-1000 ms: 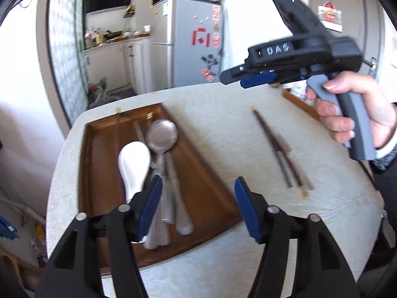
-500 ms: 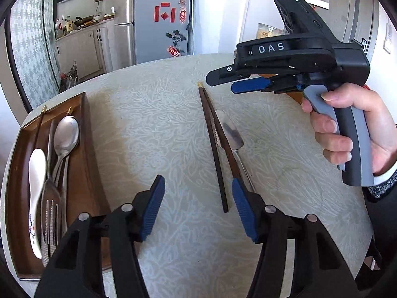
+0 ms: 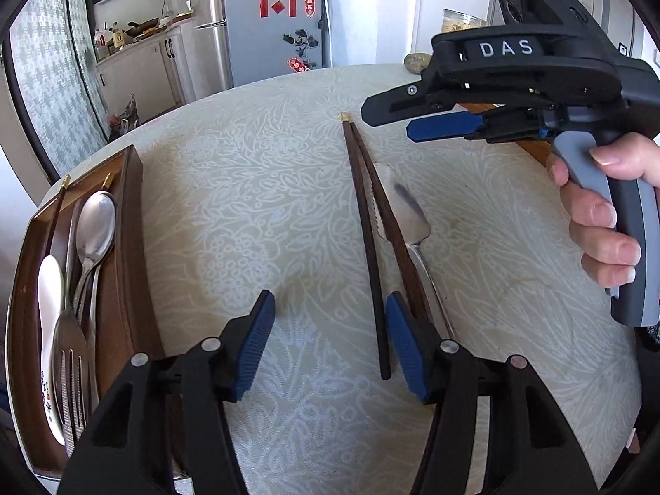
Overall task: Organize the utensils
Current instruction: 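Grasp a gold-tipped chopstick with the left tool while the right tool grasps another, then lower both chopsticks into the tray and open both tools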
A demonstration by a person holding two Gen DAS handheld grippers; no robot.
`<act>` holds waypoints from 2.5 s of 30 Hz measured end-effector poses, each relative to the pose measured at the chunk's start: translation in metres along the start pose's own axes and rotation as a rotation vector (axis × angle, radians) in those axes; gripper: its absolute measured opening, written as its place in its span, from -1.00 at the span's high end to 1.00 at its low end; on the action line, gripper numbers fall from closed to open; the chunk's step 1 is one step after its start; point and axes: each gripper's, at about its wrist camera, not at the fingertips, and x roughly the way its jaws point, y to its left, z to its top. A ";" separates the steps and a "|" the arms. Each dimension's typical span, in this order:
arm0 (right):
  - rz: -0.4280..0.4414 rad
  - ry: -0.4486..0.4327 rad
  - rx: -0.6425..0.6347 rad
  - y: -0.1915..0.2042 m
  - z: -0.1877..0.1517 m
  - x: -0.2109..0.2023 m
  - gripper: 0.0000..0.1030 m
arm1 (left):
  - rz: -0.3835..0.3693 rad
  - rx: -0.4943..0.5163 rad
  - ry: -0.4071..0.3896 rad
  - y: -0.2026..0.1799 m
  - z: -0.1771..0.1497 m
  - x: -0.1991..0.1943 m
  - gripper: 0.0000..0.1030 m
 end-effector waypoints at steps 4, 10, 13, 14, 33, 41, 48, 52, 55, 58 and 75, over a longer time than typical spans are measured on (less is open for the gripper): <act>-0.006 -0.002 0.007 -0.002 0.000 -0.001 -0.12 | -0.027 0.018 -0.005 -0.008 -0.002 -0.004 0.40; 0.016 0.020 0.053 -0.007 0.003 0.004 -0.12 | -0.055 -0.007 -0.006 -0.013 -0.005 -0.013 0.90; 0.046 0.036 0.086 -0.004 0.004 0.010 -0.12 | -0.080 -0.055 -0.051 -0.002 -0.003 -0.010 0.90; 0.063 0.043 0.098 -0.003 0.004 0.012 -0.12 | -0.073 -0.062 -0.072 -0.001 -0.001 -0.014 0.90; -0.009 0.106 0.042 0.053 0.000 0.054 0.73 | -0.093 -0.100 -0.153 0.011 -0.023 -0.051 0.90; 0.060 0.123 -0.127 0.141 0.009 0.074 0.86 | -0.010 -0.171 -0.183 0.057 -0.046 -0.086 0.99; 0.103 0.177 -0.174 0.193 0.012 0.119 0.88 | 0.054 -0.236 -0.173 0.095 -0.062 -0.099 0.99; 0.135 0.206 -0.079 0.192 0.010 0.137 0.88 | 0.053 -0.253 -0.180 0.103 -0.066 -0.104 0.99; 0.102 0.207 -0.101 0.198 0.005 0.145 0.88 | 0.051 -0.259 -0.179 0.106 -0.071 -0.106 0.99; 0.089 0.210 -0.107 0.202 0.001 0.147 0.85 | 0.054 -0.261 -0.187 0.107 -0.075 -0.110 0.99; -0.010 0.018 -0.204 0.116 0.014 0.007 -0.24 | -0.113 -0.066 -0.204 0.015 -0.049 -0.100 -0.17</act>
